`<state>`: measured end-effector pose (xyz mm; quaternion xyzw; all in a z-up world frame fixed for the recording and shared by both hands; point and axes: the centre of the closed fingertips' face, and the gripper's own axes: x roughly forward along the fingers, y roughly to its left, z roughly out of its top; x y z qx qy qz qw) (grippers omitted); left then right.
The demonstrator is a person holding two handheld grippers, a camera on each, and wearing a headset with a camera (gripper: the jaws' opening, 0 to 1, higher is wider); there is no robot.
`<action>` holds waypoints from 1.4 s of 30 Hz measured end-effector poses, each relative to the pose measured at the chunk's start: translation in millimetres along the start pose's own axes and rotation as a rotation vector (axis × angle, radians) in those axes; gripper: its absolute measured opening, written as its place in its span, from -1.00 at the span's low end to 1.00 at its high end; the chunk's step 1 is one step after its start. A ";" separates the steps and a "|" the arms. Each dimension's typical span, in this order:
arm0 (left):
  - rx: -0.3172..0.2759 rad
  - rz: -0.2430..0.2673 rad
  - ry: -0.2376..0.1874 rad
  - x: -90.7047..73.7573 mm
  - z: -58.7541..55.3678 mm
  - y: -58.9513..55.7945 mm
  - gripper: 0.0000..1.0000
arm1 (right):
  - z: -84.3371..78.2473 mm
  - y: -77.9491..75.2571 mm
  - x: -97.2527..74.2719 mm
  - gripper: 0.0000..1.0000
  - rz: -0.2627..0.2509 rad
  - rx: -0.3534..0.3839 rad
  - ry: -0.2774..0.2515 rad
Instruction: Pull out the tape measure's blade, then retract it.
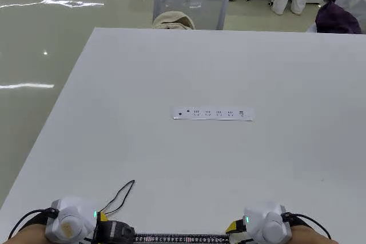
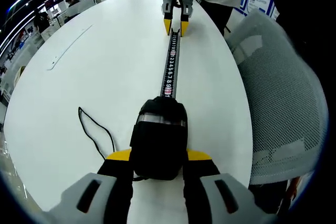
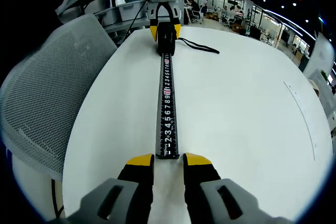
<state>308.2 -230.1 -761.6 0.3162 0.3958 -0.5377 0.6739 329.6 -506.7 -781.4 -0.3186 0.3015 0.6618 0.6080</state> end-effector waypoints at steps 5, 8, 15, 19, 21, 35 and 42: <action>-0.025 0.013 -0.003 -2.0 -2.3 -1.7 -0.26 | 1.2 1.3 -0.4 -0.50 -0.022 0.023 -0.006; -0.037 0.023 0.009 -2.2 -9.0 -3.6 -0.22 | 0.5 2.3 -1.0 -0.44 -0.035 0.036 -0.007; -0.108 0.065 -0.029 -10.8 -8.2 -7.1 -0.12 | -3.6 4.5 -6.8 -0.36 -0.084 0.087 -0.020; -0.164 0.101 -0.068 -13.8 -5.5 -7.2 -0.03 | -3.8 5.4 -9.5 -0.32 -0.118 0.120 -0.039; -0.183 0.118 -0.077 -14.1 -7.0 -7.7 0.03 | -1.2 6.9 -11.9 -0.31 -0.134 0.147 -0.060; -0.344 0.212 -0.129 -18.8 -10.9 -20.5 0.23 | 6.1 14.6 -23.3 -0.11 -0.248 0.248 -0.096; -0.389 0.247 -0.136 -20.9 -9.4 -33.0 0.30 | 11.8 22.1 -29.1 -0.01 -0.305 0.291 -0.107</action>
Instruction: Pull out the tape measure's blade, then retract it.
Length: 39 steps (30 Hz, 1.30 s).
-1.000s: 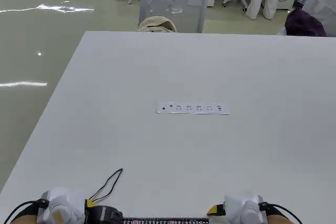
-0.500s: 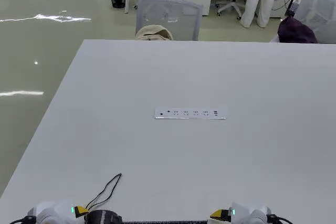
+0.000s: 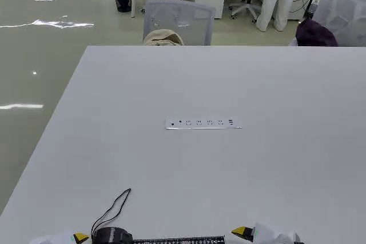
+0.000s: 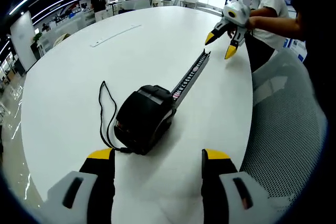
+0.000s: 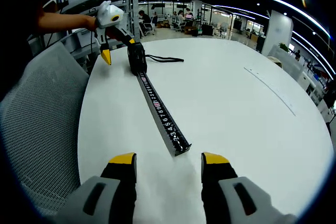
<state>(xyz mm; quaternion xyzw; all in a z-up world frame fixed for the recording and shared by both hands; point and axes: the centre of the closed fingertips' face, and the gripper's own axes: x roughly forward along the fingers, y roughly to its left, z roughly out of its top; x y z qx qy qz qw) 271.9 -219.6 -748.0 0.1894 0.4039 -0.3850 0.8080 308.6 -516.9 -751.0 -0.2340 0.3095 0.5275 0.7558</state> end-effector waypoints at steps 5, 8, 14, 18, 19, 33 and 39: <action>-0.024 0.027 -0.015 -2.9 2.2 -5.7 0.34 | 3.5 2.8 -4.6 0.16 -0.041 0.038 -0.015; -0.044 0.061 -0.013 -5.4 2.7 -7.4 0.37 | 4.3 6.7 -7.8 0.20 -0.064 0.061 -0.020; -0.077 0.078 -0.044 -10.1 9.5 -18.2 0.45 | 9.8 13.5 -14.1 0.32 -0.098 0.095 -0.040; -0.099 0.100 -0.059 -13.1 12.3 -20.9 0.51 | 13.7 16.2 -18.8 0.37 -0.128 0.123 -0.054; -0.116 0.107 -0.071 -13.2 13.3 -20.1 0.52 | 14.3 16.6 -19.5 0.39 -0.135 0.133 -0.057; -0.192 0.184 -0.144 -26.2 26.7 -27.7 0.67 | 26.2 30.4 -31.3 0.55 -0.198 0.212 -0.108; -0.238 0.212 -0.163 -30.1 30.5 -35.7 0.76 | 30.0 34.2 -36.0 0.63 -0.225 0.261 -0.126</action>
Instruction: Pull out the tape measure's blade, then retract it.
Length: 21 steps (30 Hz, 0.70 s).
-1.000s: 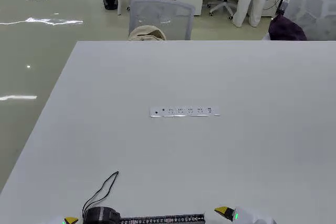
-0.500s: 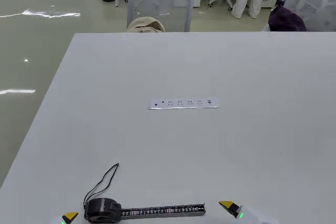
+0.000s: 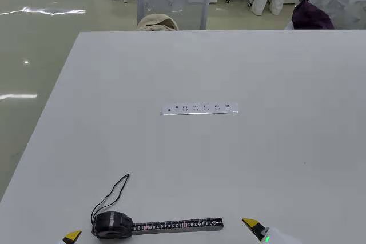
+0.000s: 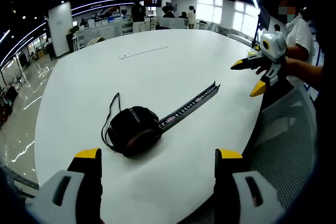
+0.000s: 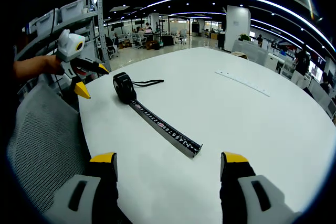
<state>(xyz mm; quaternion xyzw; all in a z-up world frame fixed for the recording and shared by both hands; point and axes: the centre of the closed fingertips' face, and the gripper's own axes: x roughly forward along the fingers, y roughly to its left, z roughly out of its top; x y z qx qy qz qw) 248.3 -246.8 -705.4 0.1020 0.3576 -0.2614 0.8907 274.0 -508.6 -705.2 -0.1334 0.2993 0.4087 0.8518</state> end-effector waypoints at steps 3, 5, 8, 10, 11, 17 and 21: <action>-0.011 0.013 -0.015 -3.7 3.0 -5.0 0.79 | 3.9 2.7 -2.9 0.67 -0.013 0.016 -0.013; -0.022 0.025 -0.028 -5.8 6.3 -7.8 0.80 | 4.8 4.7 -4.4 0.69 -0.021 0.025 -0.013; -0.027 0.033 -0.035 -7.2 8.4 -11.3 0.81 | 6.0 8.8 -6.0 0.73 -0.022 0.024 -0.014; -0.026 0.042 -0.038 -7.1 9.1 -11.9 0.83 | 8.0 9.1 -7.5 0.77 -0.033 0.034 -0.022; -0.027 0.045 -0.039 -7.2 9.2 -12.3 0.83 | 8.8 10.5 -7.9 0.78 -0.030 0.046 -0.028; -0.043 0.062 -0.050 -8.2 12.1 -13.1 0.89 | 9.0 13.1 -10.3 0.84 -0.047 0.062 -0.025; -0.070 0.073 -0.063 -10.0 15.8 -13.9 0.93 | 9.4 16.8 -11.3 0.86 -0.052 0.066 -0.026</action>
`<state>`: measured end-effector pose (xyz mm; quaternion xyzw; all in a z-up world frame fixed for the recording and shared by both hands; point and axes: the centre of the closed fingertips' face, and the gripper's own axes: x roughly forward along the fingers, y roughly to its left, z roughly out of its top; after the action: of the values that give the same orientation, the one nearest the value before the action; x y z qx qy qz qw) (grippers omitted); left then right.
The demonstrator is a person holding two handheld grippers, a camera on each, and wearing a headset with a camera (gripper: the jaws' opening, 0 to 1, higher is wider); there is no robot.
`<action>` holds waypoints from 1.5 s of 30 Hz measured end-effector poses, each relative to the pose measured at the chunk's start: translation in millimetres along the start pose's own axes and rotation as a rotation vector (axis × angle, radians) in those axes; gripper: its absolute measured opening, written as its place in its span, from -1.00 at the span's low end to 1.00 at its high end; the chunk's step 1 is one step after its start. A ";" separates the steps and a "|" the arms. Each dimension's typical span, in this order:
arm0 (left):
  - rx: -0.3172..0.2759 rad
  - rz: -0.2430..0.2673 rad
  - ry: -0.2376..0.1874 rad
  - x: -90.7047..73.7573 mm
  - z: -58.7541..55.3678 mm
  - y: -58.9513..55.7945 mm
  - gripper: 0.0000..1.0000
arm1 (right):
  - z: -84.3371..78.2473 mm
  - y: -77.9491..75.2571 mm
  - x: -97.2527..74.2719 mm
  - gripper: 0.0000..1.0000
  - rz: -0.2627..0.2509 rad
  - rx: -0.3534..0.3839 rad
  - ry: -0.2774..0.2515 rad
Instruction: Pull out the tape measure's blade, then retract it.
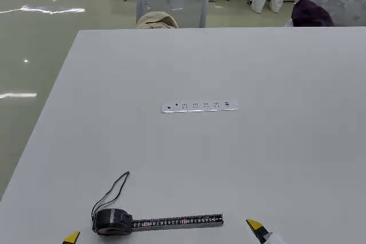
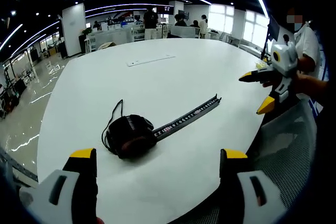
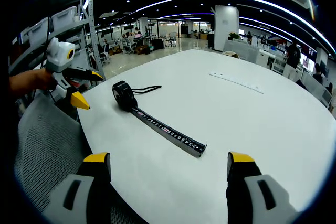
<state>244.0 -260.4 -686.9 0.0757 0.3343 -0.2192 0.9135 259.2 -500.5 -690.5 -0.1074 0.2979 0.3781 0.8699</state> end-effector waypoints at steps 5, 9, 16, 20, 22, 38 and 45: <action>-0.025 0.017 -0.007 0.2 2.2 -0.4 0.94 | 0.3 2.0 0.0 0.88 -0.007 0.004 0.003; -0.033 0.024 -0.004 1.2 1.6 -3.9 0.94 | 2.6 3.0 -0.7 0.88 -0.010 0.010 -0.003; -0.041 0.051 -0.003 1.2 1.8 -2.4 0.95 | 1.0 4.8 0.3 0.87 -0.004 0.010 0.003; -0.051 0.077 0.005 0.1 0.6 1.3 0.97 | 0.0 4.8 0.7 0.87 -0.003 0.009 0.009; -0.056 0.087 0.003 0.2 -0.3 2.8 0.97 | -0.7 5.5 0.8 0.87 0.000 0.006 0.012; -0.116 0.139 -0.003 8.5 -1.4 4.9 0.89 | -5.3 9.2 5.6 0.81 0.055 -0.030 0.033; -0.138 0.162 -0.022 16.5 1.3 6.5 0.90 | -6.9 8.1 13.1 0.79 0.094 -0.059 0.041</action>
<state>258.9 -260.8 -696.6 0.0369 0.3311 -0.1217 0.9350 257.4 -489.9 -703.6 -0.1263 0.3091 0.4249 0.8414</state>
